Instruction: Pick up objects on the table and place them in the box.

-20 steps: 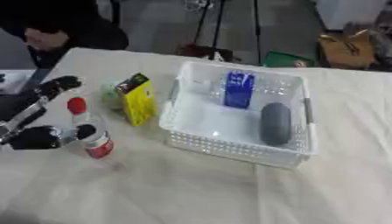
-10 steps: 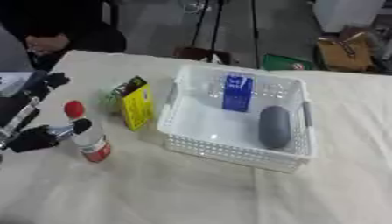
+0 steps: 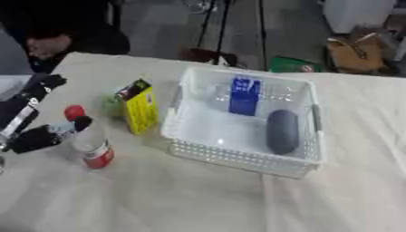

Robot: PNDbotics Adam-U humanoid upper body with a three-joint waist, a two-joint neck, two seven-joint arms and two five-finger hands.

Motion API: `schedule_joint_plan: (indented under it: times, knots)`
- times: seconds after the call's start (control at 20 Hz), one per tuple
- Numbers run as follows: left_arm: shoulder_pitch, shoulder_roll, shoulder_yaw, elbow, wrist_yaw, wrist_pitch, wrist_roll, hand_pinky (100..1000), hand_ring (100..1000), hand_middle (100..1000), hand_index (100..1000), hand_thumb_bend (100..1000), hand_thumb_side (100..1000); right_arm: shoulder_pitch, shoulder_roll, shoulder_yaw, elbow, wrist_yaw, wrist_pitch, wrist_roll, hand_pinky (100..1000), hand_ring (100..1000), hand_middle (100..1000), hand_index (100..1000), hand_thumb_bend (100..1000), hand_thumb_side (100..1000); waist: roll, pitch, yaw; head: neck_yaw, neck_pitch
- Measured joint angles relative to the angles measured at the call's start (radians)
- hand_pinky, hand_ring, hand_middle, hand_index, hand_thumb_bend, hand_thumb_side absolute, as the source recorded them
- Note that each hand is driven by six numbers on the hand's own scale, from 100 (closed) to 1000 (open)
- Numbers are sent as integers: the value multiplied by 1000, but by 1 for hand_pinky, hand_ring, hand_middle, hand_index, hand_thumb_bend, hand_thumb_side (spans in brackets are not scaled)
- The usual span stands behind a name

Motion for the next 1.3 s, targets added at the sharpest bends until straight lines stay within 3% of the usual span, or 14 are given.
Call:
schedule_joint_plan:
  times: [1.3]
  knots:
    - [-4,-1,-25,73,57,-14,-93,1000,1000,1000,1000,701,836,-7,7,0,0,0,1,-1,802,783,659,825,100,1000,4,10,-10,2,-9]
